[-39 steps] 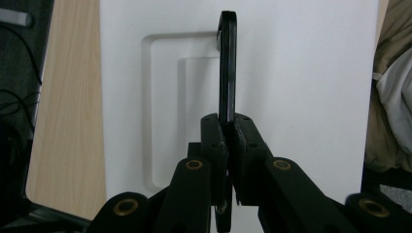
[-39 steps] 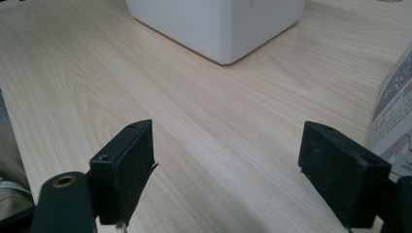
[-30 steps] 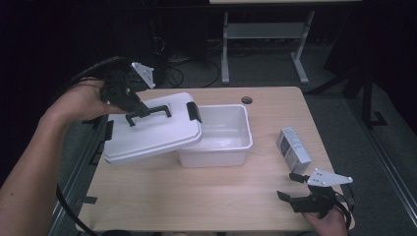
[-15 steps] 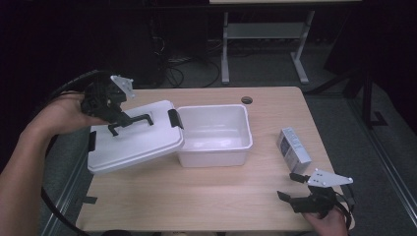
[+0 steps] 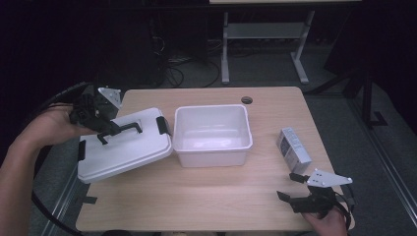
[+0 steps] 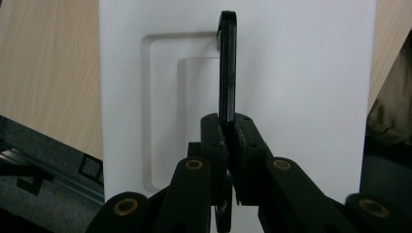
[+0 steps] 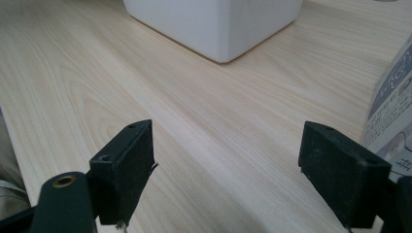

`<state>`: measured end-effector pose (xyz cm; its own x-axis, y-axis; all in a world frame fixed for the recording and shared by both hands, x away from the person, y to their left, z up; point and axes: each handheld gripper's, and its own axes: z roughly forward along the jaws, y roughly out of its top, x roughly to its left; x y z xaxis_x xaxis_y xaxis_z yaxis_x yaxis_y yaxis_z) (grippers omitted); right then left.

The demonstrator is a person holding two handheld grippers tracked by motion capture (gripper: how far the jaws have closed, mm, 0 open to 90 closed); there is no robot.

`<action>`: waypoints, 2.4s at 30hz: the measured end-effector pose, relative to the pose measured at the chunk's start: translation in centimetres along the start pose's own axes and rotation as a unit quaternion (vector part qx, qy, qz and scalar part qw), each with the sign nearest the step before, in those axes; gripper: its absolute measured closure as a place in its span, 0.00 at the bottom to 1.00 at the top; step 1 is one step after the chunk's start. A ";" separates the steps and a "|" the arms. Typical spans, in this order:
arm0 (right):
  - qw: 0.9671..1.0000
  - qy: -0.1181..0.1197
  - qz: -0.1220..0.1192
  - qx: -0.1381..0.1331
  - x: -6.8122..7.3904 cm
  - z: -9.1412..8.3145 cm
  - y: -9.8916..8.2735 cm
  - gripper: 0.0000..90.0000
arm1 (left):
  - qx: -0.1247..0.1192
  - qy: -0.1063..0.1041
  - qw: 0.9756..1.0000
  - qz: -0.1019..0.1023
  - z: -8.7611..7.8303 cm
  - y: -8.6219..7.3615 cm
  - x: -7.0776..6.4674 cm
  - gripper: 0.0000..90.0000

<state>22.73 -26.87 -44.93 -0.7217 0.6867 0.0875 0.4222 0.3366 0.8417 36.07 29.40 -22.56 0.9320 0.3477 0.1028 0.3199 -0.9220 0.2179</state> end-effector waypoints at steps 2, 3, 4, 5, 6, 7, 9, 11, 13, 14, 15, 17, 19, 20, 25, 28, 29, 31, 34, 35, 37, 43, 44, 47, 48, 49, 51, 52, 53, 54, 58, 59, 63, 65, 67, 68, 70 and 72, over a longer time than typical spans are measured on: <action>1.000 0.000 -0.001 -0.001 0.0 0.0 0.0 0.22 | -0.001 -0.003 1.000 -0.006 0.6 -0.6 0.0 0.94; 1.000 0.000 -0.001 -0.001 0.0 0.0 0.0 0.22 | -0.001 -0.003 1.000 -0.006 0.6 -0.6 0.0 0.94; 1.000 -0.001 -0.002 -0.002 0.0 0.0 0.0 0.22 | 0.003 -0.004 1.000 -0.006 1.2 -1.0 0.1 0.94; 1.000 -0.001 -0.002 -0.002 0.0 0.0 0.0 0.22 | 0.003 -0.004 1.000 -0.006 1.2 -1.0 0.1 0.94; 1.000 -0.002 -0.001 -0.001 0.0 0.0 0.0 0.22 | 0.008 -0.002 1.000 -0.004 1.5 -1.2 0.1 0.94; 1.000 -0.002 -0.001 -0.001 0.0 0.0 0.0 0.22 | 0.011 -0.001 1.000 -0.004 2.0 -1.6 0.1 0.94; 1.000 -0.002 0.000 -0.001 0.0 0.0 0.0 0.22 | 0.012 -0.003 1.000 -0.006 2.3 -1.8 0.1 0.94; 1.000 -0.002 -0.004 -0.002 0.0 0.0 0.0 0.22 | 0.014 -0.005 1.000 -0.007 3.0 -2.1 0.0 0.94; 1.000 -0.002 -0.002 -0.001 0.0 0.0 0.0 0.22 | 0.016 -0.009 1.000 -0.011 4.1 -2.5 0.0 0.94; 1.000 -0.002 -0.001 -0.001 0.1 0.0 0.0 0.22 | 0.018 -0.009 1.000 -0.009 4.5 -2.6 0.0 0.94; 1.000 -0.003 -0.001 -0.001 0.1 -0.1 0.0 0.22 | 0.019 -0.010 1.000 -0.009 4.9 -2.6 -0.1 0.94; 1.000 -0.004 -0.001 0.000 0.1 -0.1 0.0 0.22 | 0.024 -0.010 1.000 -0.010 5.7 -2.7 0.0 0.94; 1.000 -0.004 -0.002 -0.001 0.1 0.0 0.0 0.22 | 0.031 -0.011 0.999 -0.010 6.5 -2.8 0.0 0.94; 1.000 -0.005 -0.001 -0.001 0.1 -0.1 0.0 0.22 | 0.033 -0.010 0.999 -0.011 6.8 -2.8 0.0 0.94; 1.000 -0.003 -0.002 -0.001 0.2 0.0 0.0 0.22 | 0.034 -0.015 0.999 -0.013 8.3 -2.8 0.0 0.94; 1.000 -0.001 -0.003 0.001 0.2 0.0 0.0 0.22 | 0.038 -0.019 0.999 -0.017 9.4 -2.9 0.1 0.94; 1.000 0.000 -0.004 0.001 0.2 0.0 0.0 0.22 | 0.039 -0.020 0.999 -0.019 9.6 -2.9 0.1 0.94; 1.000 0.001 -0.004 0.002 0.2 0.1 0.0 0.22 | 0.038 -0.020 0.999 -0.020 10.0 -2.9 0.2 0.94; 1.000 0.001 -0.004 0.003 0.2 0.1 0.1 0.22 | 0.040 -0.023 0.999 -0.021 10.5 -2.9 0.3 0.94; 1.000 0.001 -0.004 0.003 0.2 0.1 0.1 0.22 | 0.040 -0.023 0.999 -0.024 11.0 -2.9 0.5 0.94; 1.000 0.001 -0.004 0.003 0.3 0.1 0.1 0.22 | 0.042 -0.023 0.998 -0.026 11.5 -2.8 0.7 0.94; 1.000 0.001 -0.007 0.006 0.3 0.2 0.1 0.22 | 0.052 -0.029 0.998 -0.027 12.9 -2.6 0.9 0.94; 1.000 0.001 -0.007 0.007 0.3 0.2 0.1 0.22 | 0.051 -0.031 0.998 -0.026 13.0 -2.5 0.9 0.94; 1.000 0.002 -0.005 0.007 0.3 0.2 0.1 0.22 | 0.052 -0.032 0.998 -0.027 13.4 -2.5 0.9 0.94; 1.000 0.002 -0.006 0.007 0.3 0.2 0.1 0.22 | 0.052 -0.033 0.998 -0.027 13.5 -2.5 0.9 0.94; 1.000 0.002 -0.006 0.007 0.3 0.2 0.1 0.22 | 0.053 -0.033 0.998 -0.027 13.7 -2.5 0.9 0.94; 1.000 0.002 -0.006 0.007 0.3 0.2 0.1 0.22 | 0.055 -0.036 0.997 -0.031 14.1 -2.7 0.9 0.94; 1.000 0.000 -0.006 0.008 0.3 0.2 0.1 0.23 | 0.057 -0.037 0.997 -0.032 14.3 -2.7 0.9 0.94; 1.000 0.000 -0.007 0.009 0.3 0.2 0.1 0.23 | 0.056 -0.039 0.997 -0.032 14.4 -2.8 0.9 0.94; 1.000 0.000 -0.007 0.009 0.3 0.2 0.1 0.23 | 0.055 -0.040 0.997 -0.034 14.5 -2.8 0.9 0.94; 1.000 0.000 -0.006 0.008 0.3 0.1 0.1 0.23 | 0.049 -0.043 0.997 -0.040 14.9 -3.1 0.9 0.94; 1.000 0.001 -0.007 0.007 0.3 0.1 0.1 0.23 | 0.046 -0.043 0.997 -0.040 14.9 -3.2 1.0 0.94; 1.000 0.000 -0.009 0.009 0.5 0.2 0.1 0.23 | 0.041 -0.044 0.997 -0.044 14.9 -3.3 1.0 0.93; 1.000 0.000 -0.008 0.008 0.4 0.2 0.1 0.23 | 0.040 -0.047 0.997 -0.047 14.9 -3.4 1.0 0.92; 1.000 0.000 -0.008 0.008 0.4 0.1 0.1 0.23 | 0.043 -0.046 0.997 -0.047 15.0 -3.4 0.9 0.89; 1.000 0.000 -0.008 0.008 0.4 0.1 0.1 0.23 | 0.051 -0.046 0.996 -0.048 15.1 -3.5 0.9 0.87; 1.000 0.001 -0.008 0.008 0.5 0.1 0.1 0.23 | 0.051 -0.047 0.996 -0.050 15.2 -3.7 0.8 0.85; 1.000 0.001 -0.008 0.007 0.5 0.1 0.1 0.23 | 0.048 -0.048 0.996 -0.052 15.2 -3.7 0.8 0.82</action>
<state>22.48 -26.46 -44.81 -0.7293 0.6801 0.0749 0.4187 0.3570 0.8350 38.23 30.51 -38.05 0.9034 0.4287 -0.0102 0.4264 -0.8953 0.1287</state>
